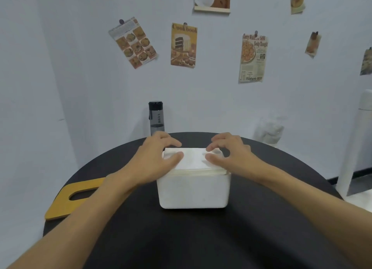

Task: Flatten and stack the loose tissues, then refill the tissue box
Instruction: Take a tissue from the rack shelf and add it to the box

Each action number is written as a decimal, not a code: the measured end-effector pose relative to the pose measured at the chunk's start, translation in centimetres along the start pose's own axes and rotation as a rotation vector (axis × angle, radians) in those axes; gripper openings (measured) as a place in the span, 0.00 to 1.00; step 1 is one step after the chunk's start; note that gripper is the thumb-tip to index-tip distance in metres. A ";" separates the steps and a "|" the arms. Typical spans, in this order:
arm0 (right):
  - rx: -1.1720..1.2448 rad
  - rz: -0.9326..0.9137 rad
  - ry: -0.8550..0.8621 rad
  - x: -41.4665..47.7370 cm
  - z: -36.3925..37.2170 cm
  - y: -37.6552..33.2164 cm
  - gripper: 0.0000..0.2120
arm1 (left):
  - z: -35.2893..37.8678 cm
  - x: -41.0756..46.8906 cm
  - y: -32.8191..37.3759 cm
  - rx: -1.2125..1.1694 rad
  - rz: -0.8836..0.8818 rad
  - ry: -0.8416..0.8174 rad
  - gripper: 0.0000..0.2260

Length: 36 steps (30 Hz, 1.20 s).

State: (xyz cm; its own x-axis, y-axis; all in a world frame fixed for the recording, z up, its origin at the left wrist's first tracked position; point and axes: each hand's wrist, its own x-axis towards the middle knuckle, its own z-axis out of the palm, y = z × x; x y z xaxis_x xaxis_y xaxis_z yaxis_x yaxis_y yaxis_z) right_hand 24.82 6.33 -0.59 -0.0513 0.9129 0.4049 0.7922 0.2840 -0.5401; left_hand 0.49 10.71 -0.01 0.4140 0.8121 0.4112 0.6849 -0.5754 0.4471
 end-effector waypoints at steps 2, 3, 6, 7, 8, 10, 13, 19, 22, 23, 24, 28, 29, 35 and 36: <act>-0.001 0.004 -0.092 -0.3 -0.1 -0.1 0.08 | 0.2 -0.2 -0.2 0.014 0.013 -0.084 0.11; -0.011 0.018 -0.138 -0.5 -0.1 -0.1 0.09 | 0.4 -0.2 -0.3 0.027 0.009 -0.120 0.12; -0.044 0.031 -0.200 -0.7 -0.4 -0.5 0.11 | 0.6 -0.1 -0.5 0.065 -0.013 -0.180 0.11; -0.072 0.039 -0.219 -0.6 -0.5 -0.7 0.12 | 0.5 0.0 -0.5 0.060 -0.025 -0.198 0.11; -0.104 0.047 -0.243 -0.4 -0.5 -1.0 0.13 | 0.4 0.2 -0.4 0.049 -0.036 -0.218 0.11; -0.168 0.047 -0.292 0.1 -0.6 -1.3 0.14 | 0.3 0.5 -0.2 0.038 -0.052 -0.255 0.11; -0.238 0.044 -0.336 0.7 -0.5 -1.7 0.14 | 0.2 1.1 -0.1 0.054 -0.062 -0.281 0.10; -0.259 -0.004 -0.289 0.9 -0.6 -2.4 0.11 | 0.0 1.4 -0.1 0.060 -0.044 -0.297 0.09; -0.145 -0.057 -0.278 0.8 -0.1 -3.8 0.12 | -0.1 0.9 -0.2 0.029 -0.021 -0.258 0.10; -0.154 -0.086 -0.281 0.8 0.3 -4.3 0.13 | -0.2 0.6 -0.4 0.010 -0.008 -0.233 0.09; -0.179 -0.114 -0.280 0.9 0.8 -4.7 0.13 | -0.3 0.2 -0.6 -0.017 0.004 -0.194 0.09; -0.142 -0.146 -0.292 0.9 1.8 -5.0 0.11 | -2.2 -2.5 -2.8 -0.060 -0.068 -0.023 0.13; -0.129 -0.147 -0.294 0.8 1.9 -4.9 0.10 | -2.8 -3.5 -3.7 -0.013 -0.105 -0.043 0.14; -0.206 -0.144 -0.306 0.2 3.0 -4.9 0.13 | -4.1 -8.0 -8.7 0.212 -0.323 -0.300 0.22; -0.214 -0.146 -0.308 0.1 3.0 -4.9 0.14 | -4.1 -8.3 -9.3 0.224 -0.340 -0.324 0.24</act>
State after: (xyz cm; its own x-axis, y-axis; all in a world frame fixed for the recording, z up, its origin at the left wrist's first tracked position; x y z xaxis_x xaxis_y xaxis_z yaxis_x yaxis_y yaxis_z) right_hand 19.09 5.96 -0.14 -0.3269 0.9217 0.2089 0.8700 0.3799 -0.3142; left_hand -11.75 8.95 -4.34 0.2861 0.9581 -0.0103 0.9097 -0.2682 0.3169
